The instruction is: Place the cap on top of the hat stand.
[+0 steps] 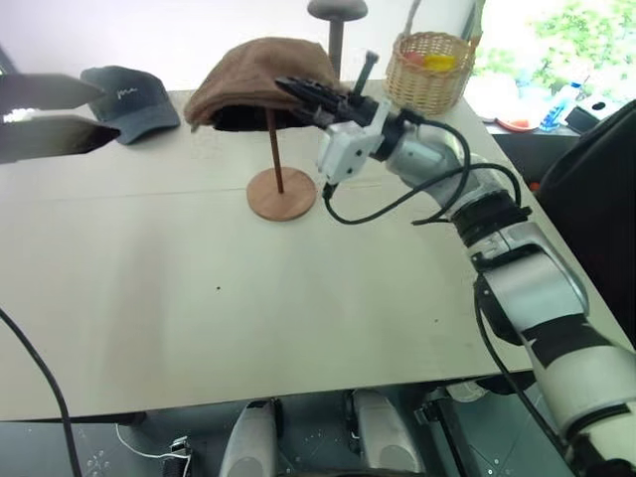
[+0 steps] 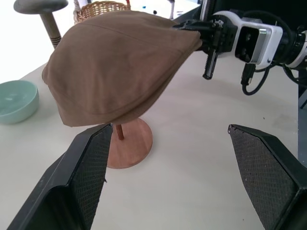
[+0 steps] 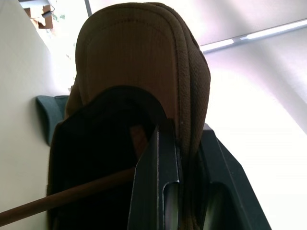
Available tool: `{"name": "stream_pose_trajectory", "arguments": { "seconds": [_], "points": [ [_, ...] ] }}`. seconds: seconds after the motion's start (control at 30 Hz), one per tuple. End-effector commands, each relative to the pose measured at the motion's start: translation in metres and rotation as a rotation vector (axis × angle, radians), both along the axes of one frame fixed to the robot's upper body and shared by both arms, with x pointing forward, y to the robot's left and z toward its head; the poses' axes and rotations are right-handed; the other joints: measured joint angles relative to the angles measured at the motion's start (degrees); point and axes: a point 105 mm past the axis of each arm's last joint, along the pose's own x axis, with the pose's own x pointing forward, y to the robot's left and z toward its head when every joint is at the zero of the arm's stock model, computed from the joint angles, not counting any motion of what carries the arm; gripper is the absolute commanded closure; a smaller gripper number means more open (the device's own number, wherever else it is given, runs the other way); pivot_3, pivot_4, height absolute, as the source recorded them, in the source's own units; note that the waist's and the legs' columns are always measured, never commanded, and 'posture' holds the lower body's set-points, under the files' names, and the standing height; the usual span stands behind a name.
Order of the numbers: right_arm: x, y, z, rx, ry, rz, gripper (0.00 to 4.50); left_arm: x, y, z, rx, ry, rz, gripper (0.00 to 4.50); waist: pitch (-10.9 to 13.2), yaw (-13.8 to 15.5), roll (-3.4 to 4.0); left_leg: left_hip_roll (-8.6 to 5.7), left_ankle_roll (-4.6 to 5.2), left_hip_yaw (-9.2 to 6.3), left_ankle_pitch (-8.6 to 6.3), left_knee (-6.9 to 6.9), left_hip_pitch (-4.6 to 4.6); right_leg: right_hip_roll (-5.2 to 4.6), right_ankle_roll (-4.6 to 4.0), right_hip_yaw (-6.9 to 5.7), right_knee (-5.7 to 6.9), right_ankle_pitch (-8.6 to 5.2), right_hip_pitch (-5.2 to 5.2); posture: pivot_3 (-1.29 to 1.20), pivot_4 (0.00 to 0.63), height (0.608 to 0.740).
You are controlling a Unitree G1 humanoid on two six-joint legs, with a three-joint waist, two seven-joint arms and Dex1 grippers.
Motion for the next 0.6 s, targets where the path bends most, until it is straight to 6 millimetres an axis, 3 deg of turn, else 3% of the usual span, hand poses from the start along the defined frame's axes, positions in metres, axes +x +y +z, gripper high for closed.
{"name": "stream_pose_trajectory", "arguments": {
  "seconds": [0.03, 0.2, 0.23, 0.27, 0.4, 0.6],
  "points": [
    [-0.016, 0.004, 0.014, 0.051, -0.054, 0.102, 4.45, -0.012, 0.004, 0.017, 0.004, -0.066, 0.019, 0.47, 0.0, 0.0, 0.00, 0.00, 0.00, 0.00, 0.00, -0.01, 0.00, 0.01, 0.00, 0.00, 0.00, 0.00, -0.01, 0.00, 0.150, 0.740],
    [-0.006, 0.008, 0.005, 0.064, 0.029, 0.080, 4.45, -0.011, 0.002, 0.018, 0.003, -0.071, 0.025, 0.47, 0.0, -0.1, 0.00, 0.00, 0.00, 0.01, 0.00, -0.09, 0.10, 0.03, -0.02, 0.04, 0.06, -0.02, -0.01, 0.00, 0.150, 0.740],
    [-0.003, 0.007, 0.004, 0.067, 0.052, 0.065, 3.66, -0.011, 0.001, 0.018, 0.005, -0.071, 0.023, 0.47, 0.0, -0.1, 0.00, 0.00, 0.00, 0.00, 0.00, -0.10, 0.11, 0.03, -0.03, 0.04, 0.06, -0.02, 0.00, 0.00, 0.150, 0.740],
    [0.000, 0.006, 0.004, 0.069, 0.071, 0.050, 3.34, -0.011, 0.000, 0.018, 0.006, -0.070, 0.021, 0.47, 0.0, -0.1, 0.00, 0.00, 0.00, 0.01, 0.00, -0.09, 0.12, 0.03, -0.03, 0.04, 0.06, -0.02, 0.01, 0.00, 0.150, 0.740],
    [0.010, -0.002, -0.003, 0.039, 0.136, -0.011, 1.38, -0.007, -0.002, 0.018, 0.002, -0.071, 0.013, 0.47, 0.0, 0.2, 0.00, 0.00, -0.01, 0.01, 0.00, -0.07, 0.12, 0.03, -0.03, 0.05, 0.06, -0.02, 0.04, 0.00, 0.150, 0.740],
    [0.009, -0.031, -0.012, 0.016, 0.214, -0.061, 1.38, -0.001, -0.007, 0.017, -0.004, -0.071, -0.016, 0.47, 0.0, 0.2, 0.00, 0.00, -0.01, 0.01, 0.00, -0.03, 0.13, 0.03, -0.02, 0.05, 0.06, -0.02, 0.07, 0.00, 0.150, 0.740]
  ]
}}
